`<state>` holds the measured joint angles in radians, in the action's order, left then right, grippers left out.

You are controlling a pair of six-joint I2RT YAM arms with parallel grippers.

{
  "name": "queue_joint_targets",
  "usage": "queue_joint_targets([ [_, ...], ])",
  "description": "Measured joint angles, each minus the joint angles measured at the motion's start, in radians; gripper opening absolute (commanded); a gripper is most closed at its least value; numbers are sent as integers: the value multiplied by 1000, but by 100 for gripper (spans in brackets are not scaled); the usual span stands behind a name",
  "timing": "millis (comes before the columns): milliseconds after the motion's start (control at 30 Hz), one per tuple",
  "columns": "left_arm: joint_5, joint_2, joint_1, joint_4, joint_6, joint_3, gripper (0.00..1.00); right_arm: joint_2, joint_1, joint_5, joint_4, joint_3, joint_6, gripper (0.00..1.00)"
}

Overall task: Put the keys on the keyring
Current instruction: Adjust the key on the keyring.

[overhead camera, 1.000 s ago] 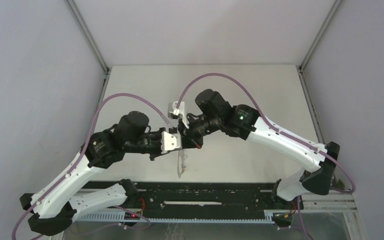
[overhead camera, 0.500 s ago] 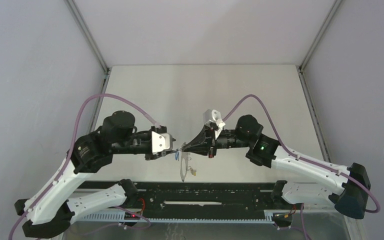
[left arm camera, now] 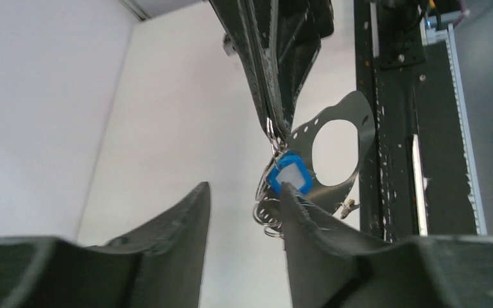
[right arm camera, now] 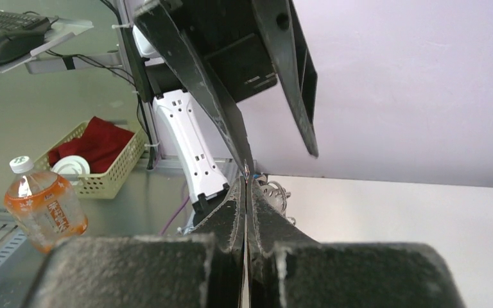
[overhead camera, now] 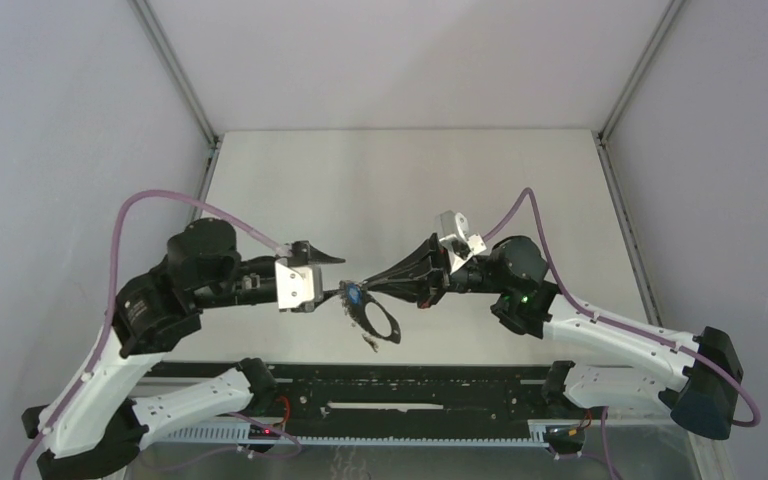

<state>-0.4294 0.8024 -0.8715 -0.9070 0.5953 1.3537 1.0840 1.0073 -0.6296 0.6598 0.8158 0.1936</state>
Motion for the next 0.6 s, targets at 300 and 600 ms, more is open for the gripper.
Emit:
queue_joint_targets([
  [300, -43, -30, 0, 20, -18, 85, 48, 0, -5, 4, 79, 0, 36, 0],
  [600, -70, -21, 0, 82, -77, 55, 43, 1, -3, 4, 50, 0, 44, 0],
])
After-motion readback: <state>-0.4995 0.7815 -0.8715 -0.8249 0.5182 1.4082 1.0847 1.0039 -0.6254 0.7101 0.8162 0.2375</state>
